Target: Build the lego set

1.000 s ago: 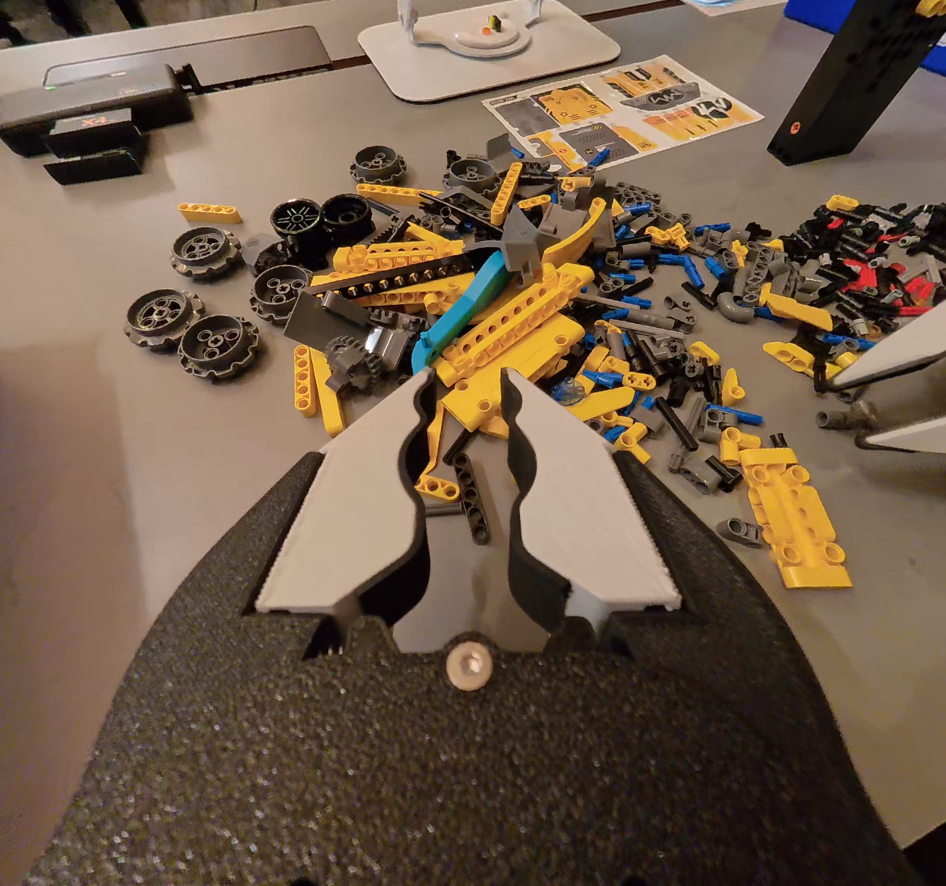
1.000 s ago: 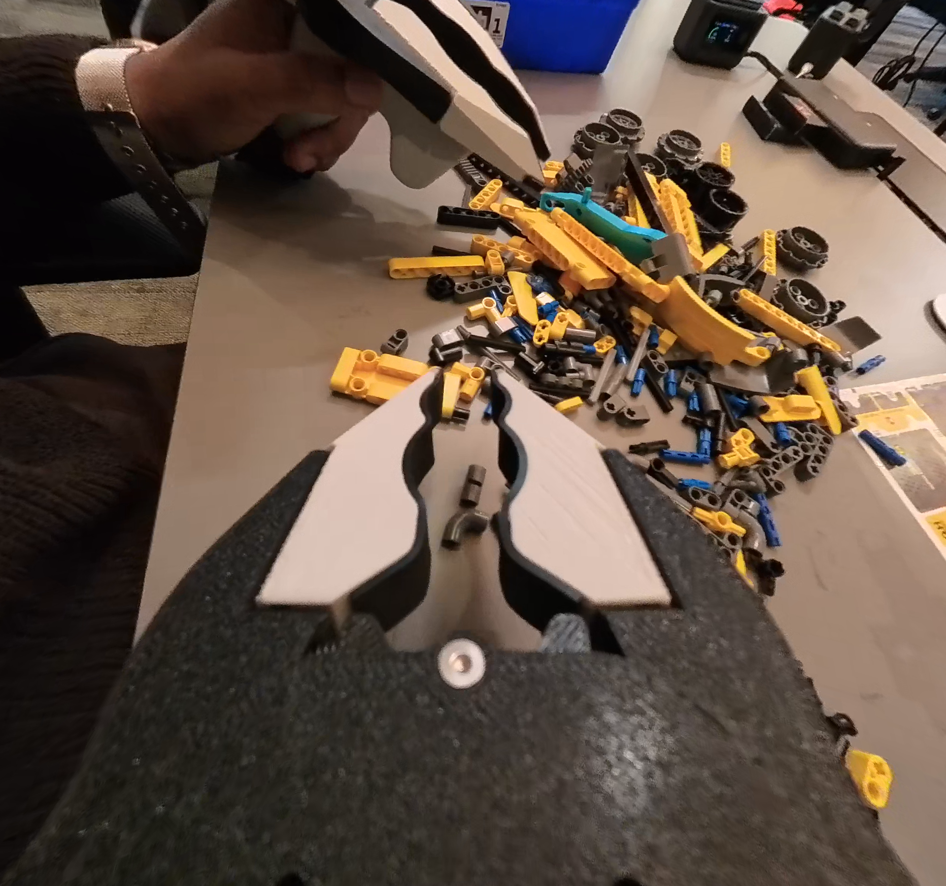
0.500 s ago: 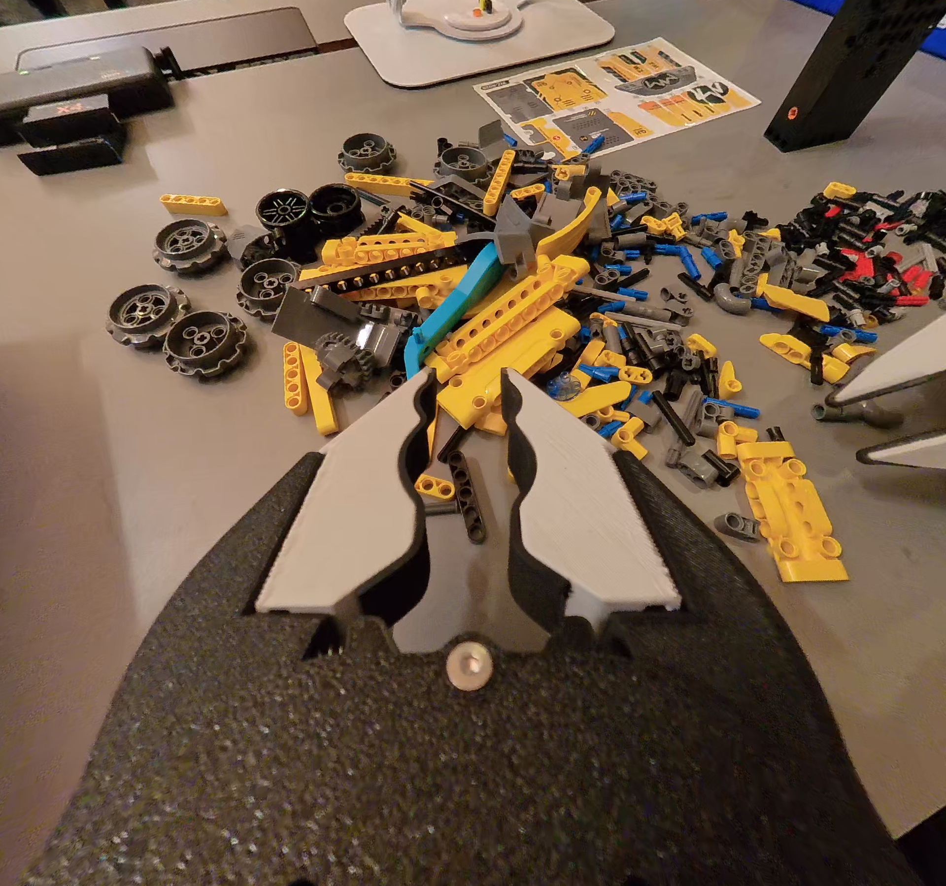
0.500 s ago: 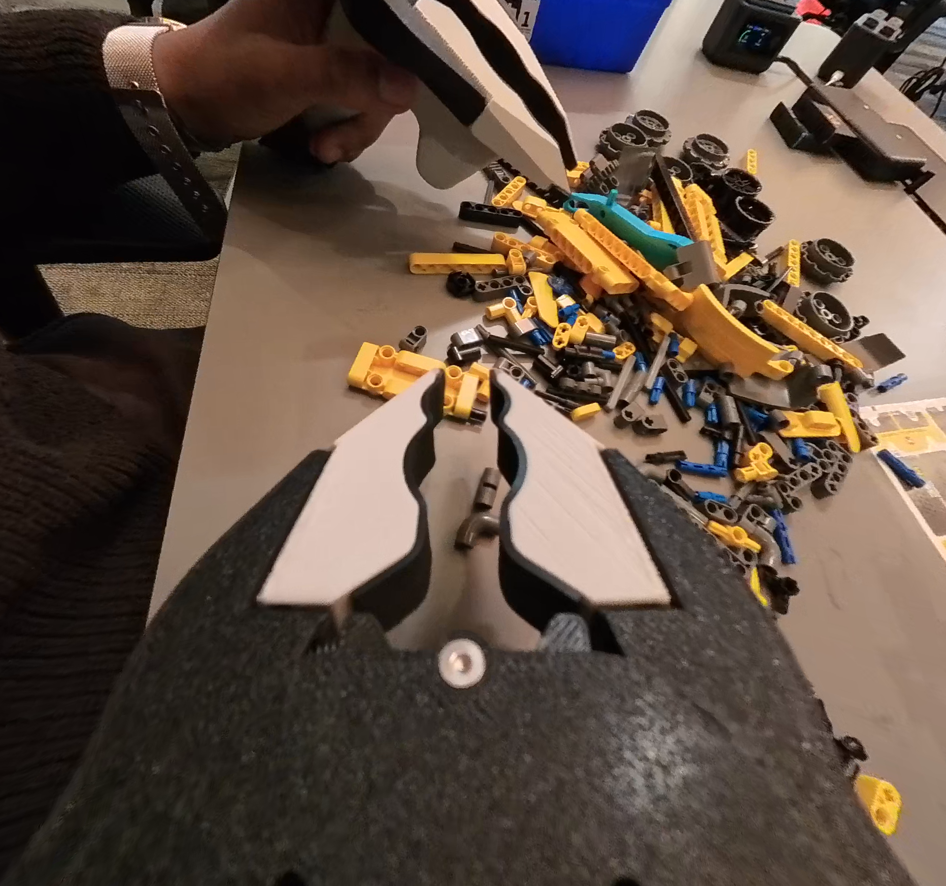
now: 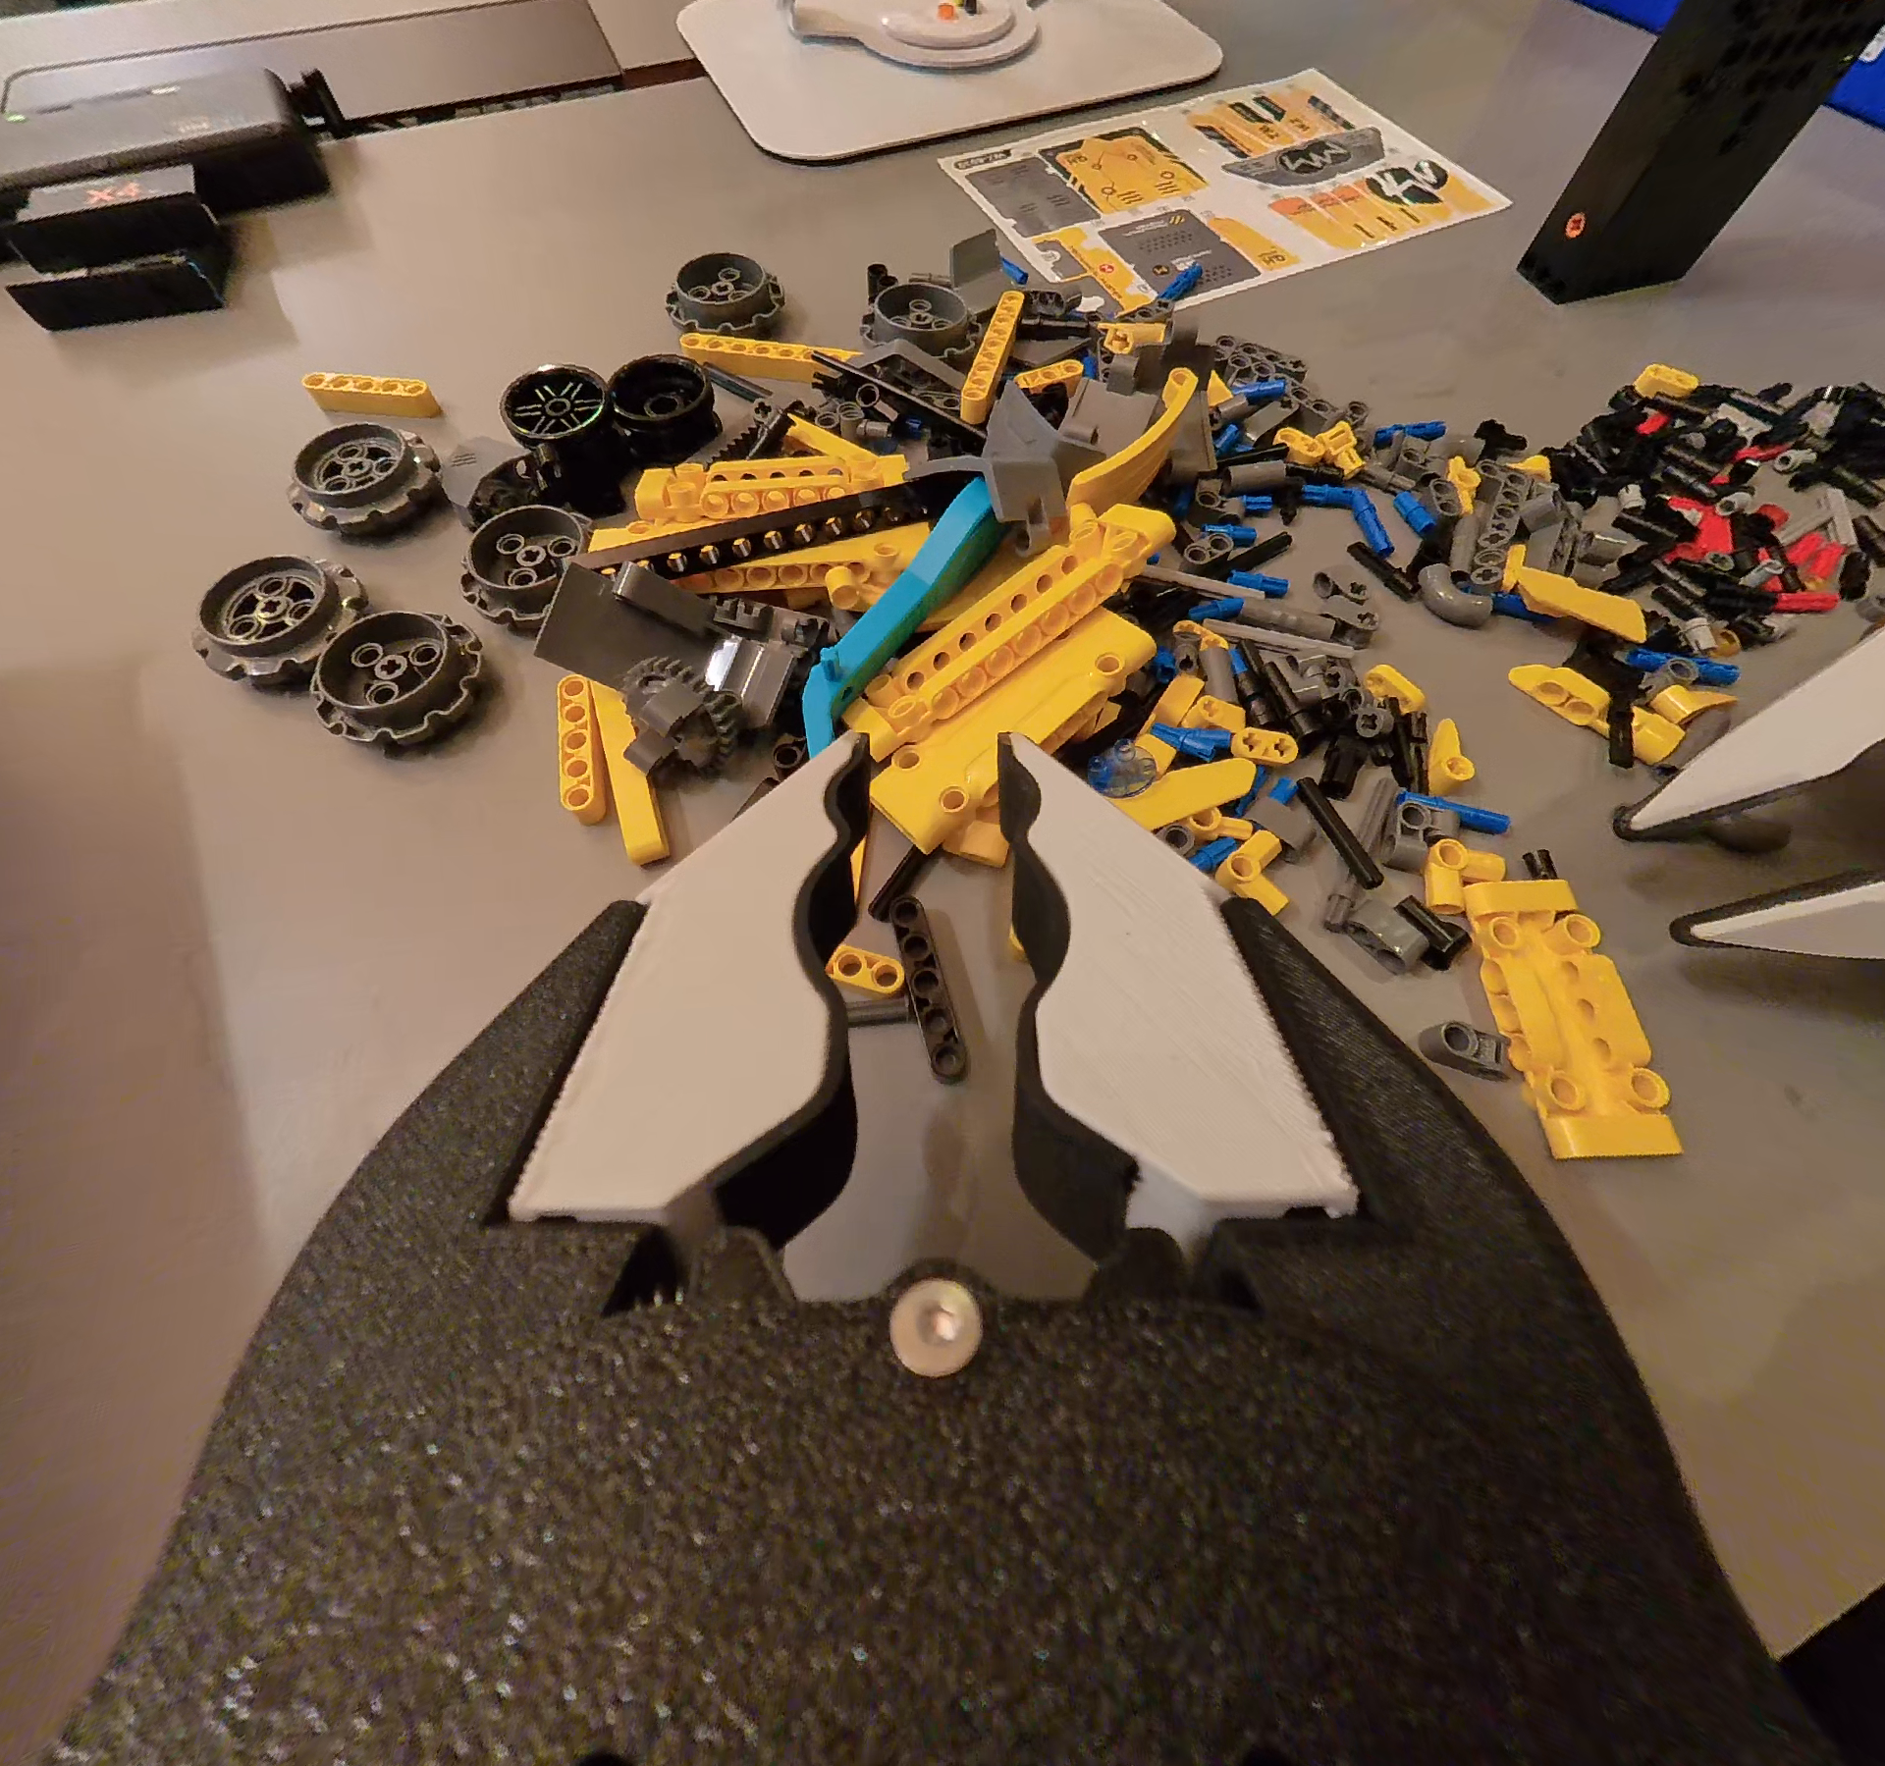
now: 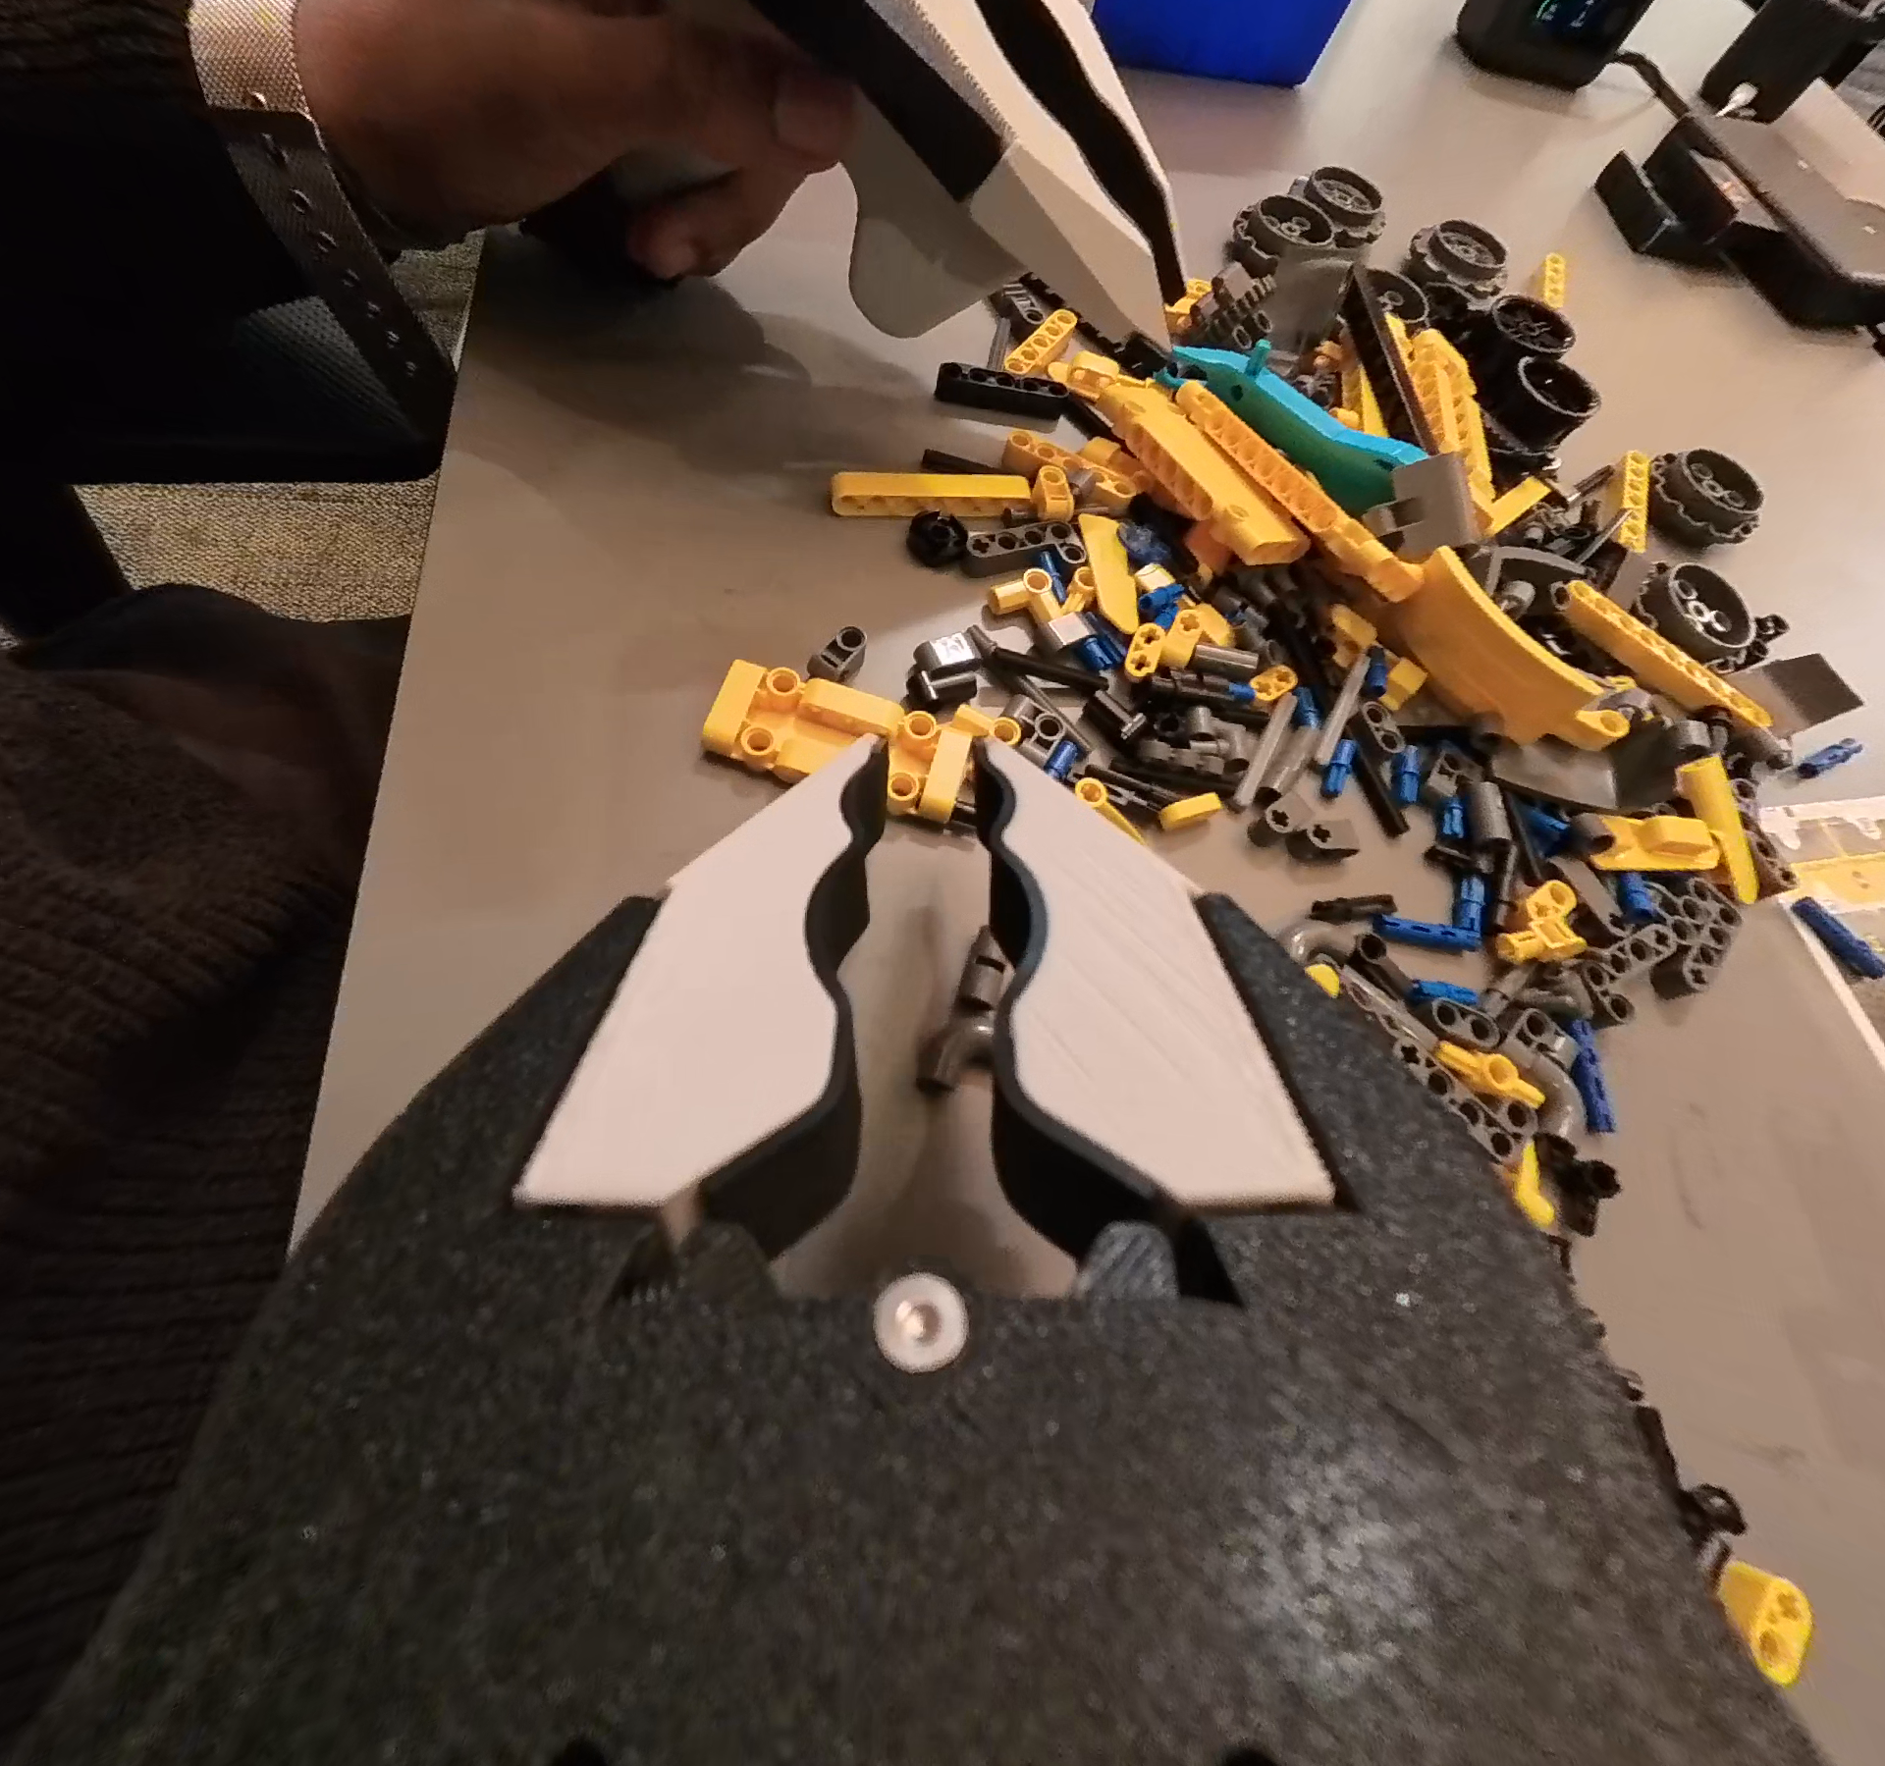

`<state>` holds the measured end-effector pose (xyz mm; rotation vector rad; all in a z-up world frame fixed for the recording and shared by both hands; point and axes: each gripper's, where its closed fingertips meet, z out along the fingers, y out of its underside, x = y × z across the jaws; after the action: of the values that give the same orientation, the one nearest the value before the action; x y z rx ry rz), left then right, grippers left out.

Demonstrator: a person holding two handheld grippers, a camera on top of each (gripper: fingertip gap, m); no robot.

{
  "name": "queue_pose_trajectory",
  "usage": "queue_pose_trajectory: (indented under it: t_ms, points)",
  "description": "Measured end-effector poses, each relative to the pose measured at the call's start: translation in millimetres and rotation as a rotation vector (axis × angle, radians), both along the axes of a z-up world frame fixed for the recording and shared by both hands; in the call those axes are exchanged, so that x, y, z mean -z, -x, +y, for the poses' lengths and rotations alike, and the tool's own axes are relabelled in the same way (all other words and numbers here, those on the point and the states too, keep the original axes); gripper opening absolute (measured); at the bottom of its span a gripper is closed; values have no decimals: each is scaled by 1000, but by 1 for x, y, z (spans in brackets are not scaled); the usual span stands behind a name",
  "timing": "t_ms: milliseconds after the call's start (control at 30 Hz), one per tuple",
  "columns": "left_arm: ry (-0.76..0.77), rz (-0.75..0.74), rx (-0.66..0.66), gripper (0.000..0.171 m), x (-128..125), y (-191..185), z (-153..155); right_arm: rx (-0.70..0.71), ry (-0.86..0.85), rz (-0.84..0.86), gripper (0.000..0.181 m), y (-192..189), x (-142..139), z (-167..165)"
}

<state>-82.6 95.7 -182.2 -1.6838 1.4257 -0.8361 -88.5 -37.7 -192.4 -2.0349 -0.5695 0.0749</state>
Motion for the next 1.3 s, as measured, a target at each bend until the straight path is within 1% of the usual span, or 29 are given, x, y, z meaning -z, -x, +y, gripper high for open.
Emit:
queue_pose_trajectory:
  t_ms: [200, 267, 333, 367, 467, 500, 533, 667, 733, 833, 933, 967, 1033, 1133, 1200, 1233, 1267, 1300]
  points:
    - [-11, 9, -1, 25, 1, 0, 0, 0, 3, -6, 17, 0, 1, 0]
    - [-17, 12, -1, 25, 1, 0, 0, 23, -2, -4, 17, -4, 0, 1]
    - [-23, 13, 0, 25, 2, 0, -1, 111, -6, 9, 16, -26, -1, 2]
    - [-27, 13, -1, 25, 1, 0, -1, 161, -13, 45, 15, -39, -4, 0]
    - [-55, 22, 3, 25, 2, -1, -2, 270, -87, 269, 15, -70, -29, -8]
    - [-63, 30, 7, 25, 3, -1, -3, 294, -120, 331, 15, -79, -38, -13]
    - [-68, 37, 11, 25, 4, -1, -4, 326, -139, 359, 15, -90, -42, -20]
    - [-62, 51, 21, 25, 6, -2, -5, 494, -107, 270, 15, -128, -33, -56]
    - [-62, 50, 21, 25, 6, -2, -5, 516, -92, 276, 15, -127, -32, -74]
    - [-71, 53, 14, 25, 6, -2, -4, 499, -80, 328, 15, -110, -30, -95]
    - [-72, 85, 41, 25, 11, 0, -9, 517, -70, 309, 16, -99, -23, -111]
    - [-81, 80, 36, 25, 9, 1, -10, 519, -66, 298, 16, -96, -20, -114]
    - [-57, 37, 80, 25, -3, -2, -27, 528, -63, 273, 16, -93, -17, -120]
    - [67, -37, 229, 26, -24, -12, -76, 536, -94, 267, 16, -94, -21, -122]
    - [116, -38, 306, 33, -26, -17, -107, 524, -90, 293, 17, -93, -21, -122]
    - [119, -25, 343, 37, -24, -20, -121, 514, -84, 305, 24, -92, -21, -122]
    - [105, -6, 375, 40, -20, -21, -133, 507, -76, 312, 38, -91, -20, -121]
    - [81, 11, 404, 43, -16, -23, -145, 499, -68, 315, 49, -90, -19, -121]
